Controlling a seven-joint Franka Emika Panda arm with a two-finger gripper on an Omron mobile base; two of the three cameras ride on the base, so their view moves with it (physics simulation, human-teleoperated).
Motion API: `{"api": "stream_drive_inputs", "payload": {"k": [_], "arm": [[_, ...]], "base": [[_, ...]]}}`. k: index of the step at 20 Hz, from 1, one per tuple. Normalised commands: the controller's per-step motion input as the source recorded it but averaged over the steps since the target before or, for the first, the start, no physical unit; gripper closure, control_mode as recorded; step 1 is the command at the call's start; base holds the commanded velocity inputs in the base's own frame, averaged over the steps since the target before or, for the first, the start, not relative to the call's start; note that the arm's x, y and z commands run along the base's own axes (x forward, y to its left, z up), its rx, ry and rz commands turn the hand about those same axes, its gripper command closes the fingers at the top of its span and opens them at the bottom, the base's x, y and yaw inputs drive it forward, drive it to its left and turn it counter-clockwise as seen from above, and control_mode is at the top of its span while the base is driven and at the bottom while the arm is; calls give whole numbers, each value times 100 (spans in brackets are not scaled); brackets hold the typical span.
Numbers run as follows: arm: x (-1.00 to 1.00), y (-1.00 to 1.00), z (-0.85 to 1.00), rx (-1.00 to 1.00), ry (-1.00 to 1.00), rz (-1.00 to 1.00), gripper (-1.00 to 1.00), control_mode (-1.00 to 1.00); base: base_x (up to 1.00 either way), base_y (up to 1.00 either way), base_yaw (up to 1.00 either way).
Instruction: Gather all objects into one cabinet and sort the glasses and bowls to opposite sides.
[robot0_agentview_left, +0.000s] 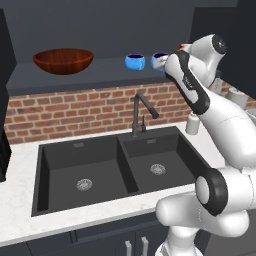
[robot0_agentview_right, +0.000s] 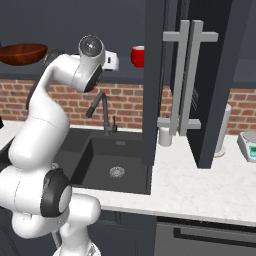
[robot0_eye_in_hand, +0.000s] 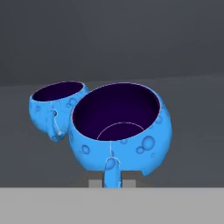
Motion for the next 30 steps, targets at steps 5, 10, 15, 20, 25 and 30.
{"api": "stream_drive_inputs", "payload": {"k": [5,10,15,20,25,30], "arm": [[29,-1,-4,0,4,-3,100,-100],[30,-3,-3,0,3,-3,100,-100],[32,-4,-4,0,2,-4,100,-100],[35,-2,-6,0,1,-4,100,-100],[36,-1,-7,0,0,-3,100,-100],[36,0,-10,0,0,-4,100,-100]], "base": [[0,0,0],[0,0,0],[0,0,0],[0,0,0],[0,0,0],[0,0,0]]}}
